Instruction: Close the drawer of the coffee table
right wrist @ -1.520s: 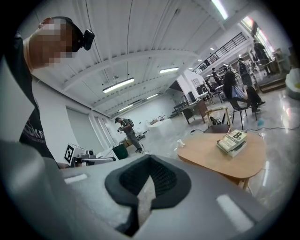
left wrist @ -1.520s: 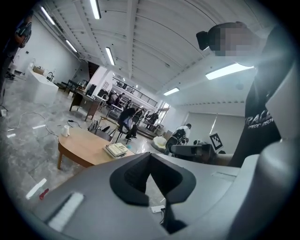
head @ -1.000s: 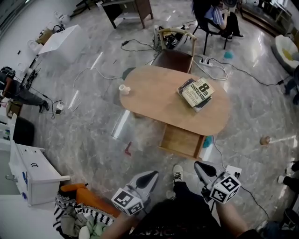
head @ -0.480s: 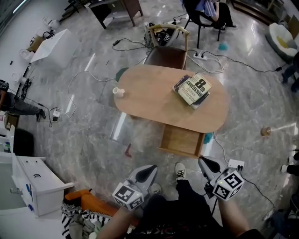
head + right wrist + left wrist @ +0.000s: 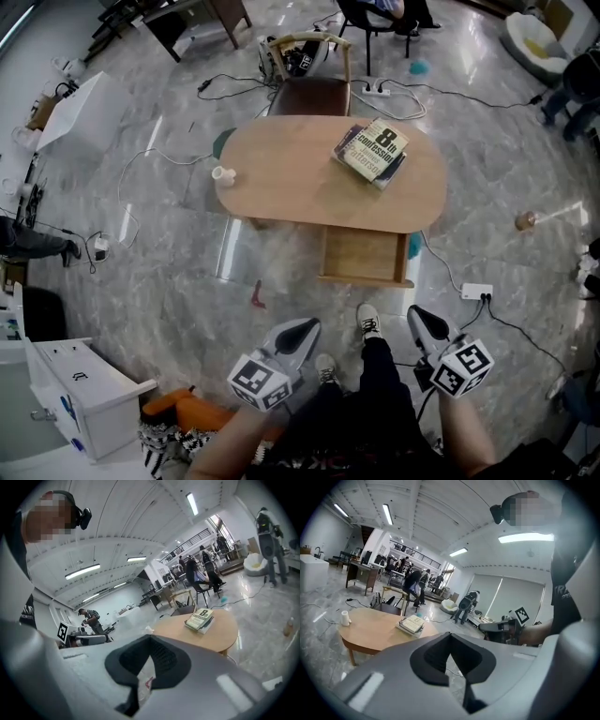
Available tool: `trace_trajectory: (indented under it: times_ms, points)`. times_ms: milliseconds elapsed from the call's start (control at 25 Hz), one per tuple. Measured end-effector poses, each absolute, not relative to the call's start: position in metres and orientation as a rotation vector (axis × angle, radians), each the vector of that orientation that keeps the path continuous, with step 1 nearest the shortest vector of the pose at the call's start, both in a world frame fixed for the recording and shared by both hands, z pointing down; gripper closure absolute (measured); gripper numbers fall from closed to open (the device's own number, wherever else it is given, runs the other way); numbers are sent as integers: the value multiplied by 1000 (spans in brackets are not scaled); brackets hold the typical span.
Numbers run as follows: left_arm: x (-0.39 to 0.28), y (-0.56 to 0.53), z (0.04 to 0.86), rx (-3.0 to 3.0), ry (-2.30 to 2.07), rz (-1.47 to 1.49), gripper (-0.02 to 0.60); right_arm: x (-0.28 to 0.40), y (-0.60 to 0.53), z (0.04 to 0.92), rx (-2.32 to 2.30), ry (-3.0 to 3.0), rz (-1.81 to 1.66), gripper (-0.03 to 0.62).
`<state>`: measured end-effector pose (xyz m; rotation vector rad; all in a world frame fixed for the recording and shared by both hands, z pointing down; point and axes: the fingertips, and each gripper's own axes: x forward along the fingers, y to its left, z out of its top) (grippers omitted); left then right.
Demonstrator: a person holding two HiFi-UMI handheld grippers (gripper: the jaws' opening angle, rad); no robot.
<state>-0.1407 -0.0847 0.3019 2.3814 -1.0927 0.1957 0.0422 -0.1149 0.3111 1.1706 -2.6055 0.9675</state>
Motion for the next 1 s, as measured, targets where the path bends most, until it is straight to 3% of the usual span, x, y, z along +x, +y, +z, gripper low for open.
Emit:
trace_trajectory:
  times_ms: [600,1000]
  points:
    - [-165,13,299,2486,-953,214,581,36,14,287,1437,-2584,829,594]
    - [-154,18,321,2461,-963,248,581,44,26,301,1389,-2592,840,594]
